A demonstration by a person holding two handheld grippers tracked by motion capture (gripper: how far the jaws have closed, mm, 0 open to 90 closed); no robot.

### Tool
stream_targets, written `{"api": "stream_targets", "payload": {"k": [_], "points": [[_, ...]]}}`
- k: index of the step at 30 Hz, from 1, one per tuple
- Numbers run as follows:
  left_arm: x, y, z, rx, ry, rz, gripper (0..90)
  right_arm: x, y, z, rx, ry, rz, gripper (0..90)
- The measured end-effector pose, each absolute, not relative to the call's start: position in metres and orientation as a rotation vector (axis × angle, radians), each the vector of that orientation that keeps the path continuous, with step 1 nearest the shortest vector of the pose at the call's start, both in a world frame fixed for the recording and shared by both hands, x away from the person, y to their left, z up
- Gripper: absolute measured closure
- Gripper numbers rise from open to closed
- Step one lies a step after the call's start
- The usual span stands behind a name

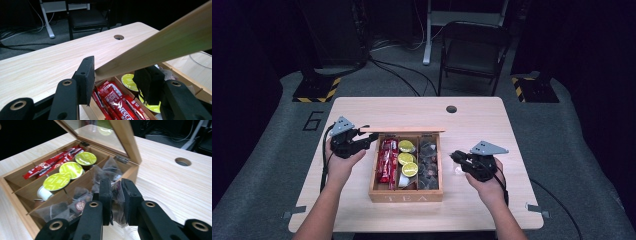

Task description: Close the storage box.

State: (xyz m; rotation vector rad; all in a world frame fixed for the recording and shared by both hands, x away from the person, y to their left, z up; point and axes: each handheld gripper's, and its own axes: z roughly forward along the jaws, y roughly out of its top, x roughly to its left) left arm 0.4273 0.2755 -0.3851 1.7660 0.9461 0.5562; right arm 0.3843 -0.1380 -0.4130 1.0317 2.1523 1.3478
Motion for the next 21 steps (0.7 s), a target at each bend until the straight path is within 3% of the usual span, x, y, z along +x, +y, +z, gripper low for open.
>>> {"api": "stream_targets", "payload": {"k": [21], "points": [[0.427,0.275,-0.385,1.763,0.947,0.558,51.3,0.392,-0.157,-0.419,1.094,2.108,1.292,78.8]]}}
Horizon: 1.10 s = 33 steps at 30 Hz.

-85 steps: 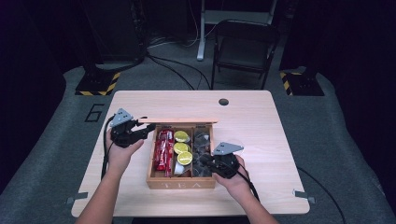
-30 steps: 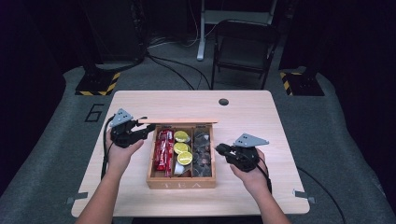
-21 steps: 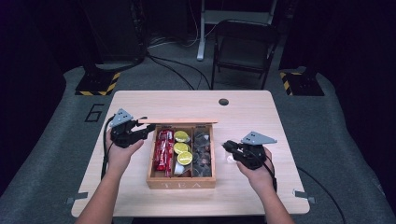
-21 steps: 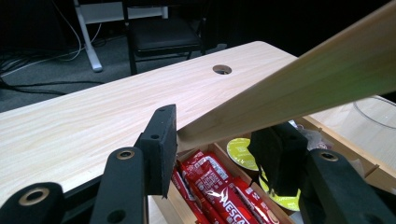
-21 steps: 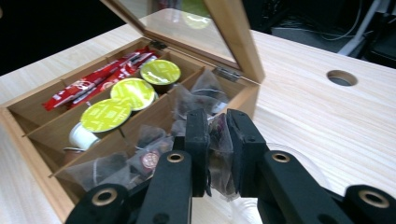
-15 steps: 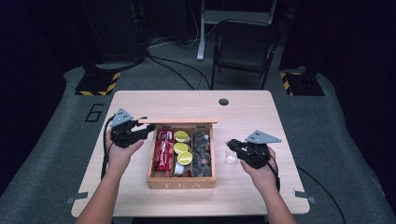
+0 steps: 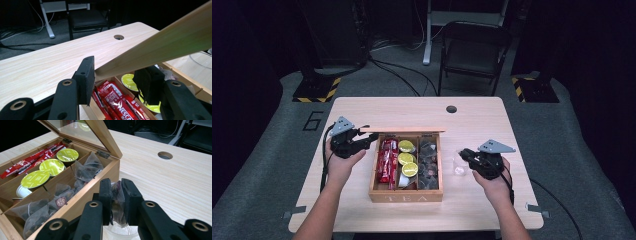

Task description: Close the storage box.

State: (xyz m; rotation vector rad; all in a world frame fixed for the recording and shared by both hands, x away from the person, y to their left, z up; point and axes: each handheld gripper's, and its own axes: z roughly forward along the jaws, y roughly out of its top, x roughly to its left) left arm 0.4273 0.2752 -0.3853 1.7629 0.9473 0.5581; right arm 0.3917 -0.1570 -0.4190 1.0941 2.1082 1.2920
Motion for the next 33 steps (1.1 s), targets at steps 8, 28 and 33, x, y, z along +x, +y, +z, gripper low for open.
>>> {"api": "stream_targets", "payload": {"k": [8,28,33], "points": [[0.427,0.275,-0.385,1.762,0.949,0.560,51.3,0.394,-0.155,-0.425,1.114,2.125,1.274,78.7],[0.427,0.275,-0.385,1.767,0.948,0.559,51.2,0.405,-0.157,-0.441,1.162,2.146,1.231,72.9],[0.426,0.275,-0.385,1.773,0.948,0.558,51.2,0.404,-0.159,-0.438,1.180,2.116,1.251,66.5]]}}
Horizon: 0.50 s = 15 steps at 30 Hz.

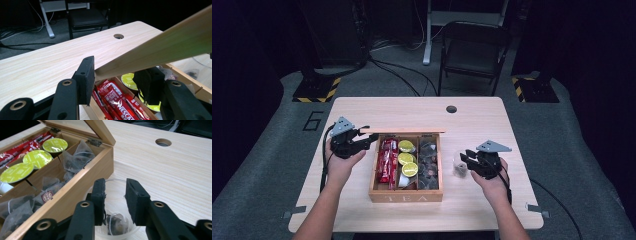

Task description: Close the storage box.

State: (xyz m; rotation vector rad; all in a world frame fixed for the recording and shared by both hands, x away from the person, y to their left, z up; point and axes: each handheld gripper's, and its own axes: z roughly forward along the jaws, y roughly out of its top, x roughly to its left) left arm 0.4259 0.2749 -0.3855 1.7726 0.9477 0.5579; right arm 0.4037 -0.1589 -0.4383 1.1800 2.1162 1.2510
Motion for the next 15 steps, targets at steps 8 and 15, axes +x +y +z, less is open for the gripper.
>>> {"api": "stream_targets", "payload": {"k": [8,15], "points": [[0.420,0.273,-0.386,1.791,0.950,0.574,51.3,0.400,-0.150,-0.426,1.131,2.094,1.307,59.9],[0.411,0.274,-0.386,1.798,0.932,0.588,51.5,0.396,-0.132,-0.411,1.037,2.088,1.376,55.4]]}}
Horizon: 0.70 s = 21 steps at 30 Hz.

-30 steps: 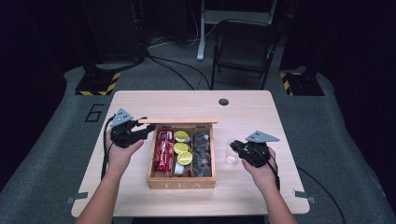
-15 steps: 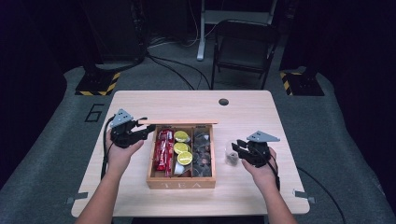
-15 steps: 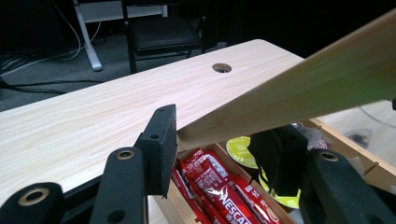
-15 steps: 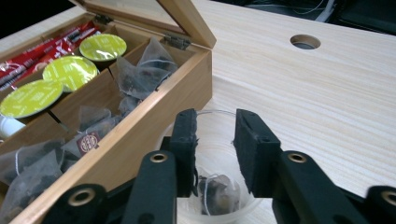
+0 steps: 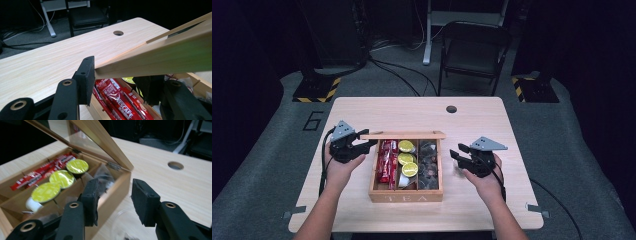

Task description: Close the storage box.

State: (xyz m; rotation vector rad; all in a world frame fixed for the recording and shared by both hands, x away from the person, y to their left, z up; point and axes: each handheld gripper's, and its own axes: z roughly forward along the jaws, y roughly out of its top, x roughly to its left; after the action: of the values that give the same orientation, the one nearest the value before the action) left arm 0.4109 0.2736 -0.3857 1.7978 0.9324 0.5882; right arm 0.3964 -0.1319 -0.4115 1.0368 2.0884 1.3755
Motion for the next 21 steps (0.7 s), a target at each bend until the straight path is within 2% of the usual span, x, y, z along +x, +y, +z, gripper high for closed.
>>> {"api": "stream_targets", "payload": {"k": [5,12,21], "points": [[0.403,0.274,-0.385,1.782,0.920,0.606,51.6,0.396,-0.122,-0.402,1.014,2.089,1.425,48.3],[0.392,0.276,-0.377,1.739,0.929,0.583,51.6,0.394,-0.114,-0.391,0.980,2.051,1.452,43.2],[0.388,0.273,-0.366,1.748,0.938,0.597,51.0,0.395,-0.104,-0.376,0.919,2.041,1.472,41.1]]}}
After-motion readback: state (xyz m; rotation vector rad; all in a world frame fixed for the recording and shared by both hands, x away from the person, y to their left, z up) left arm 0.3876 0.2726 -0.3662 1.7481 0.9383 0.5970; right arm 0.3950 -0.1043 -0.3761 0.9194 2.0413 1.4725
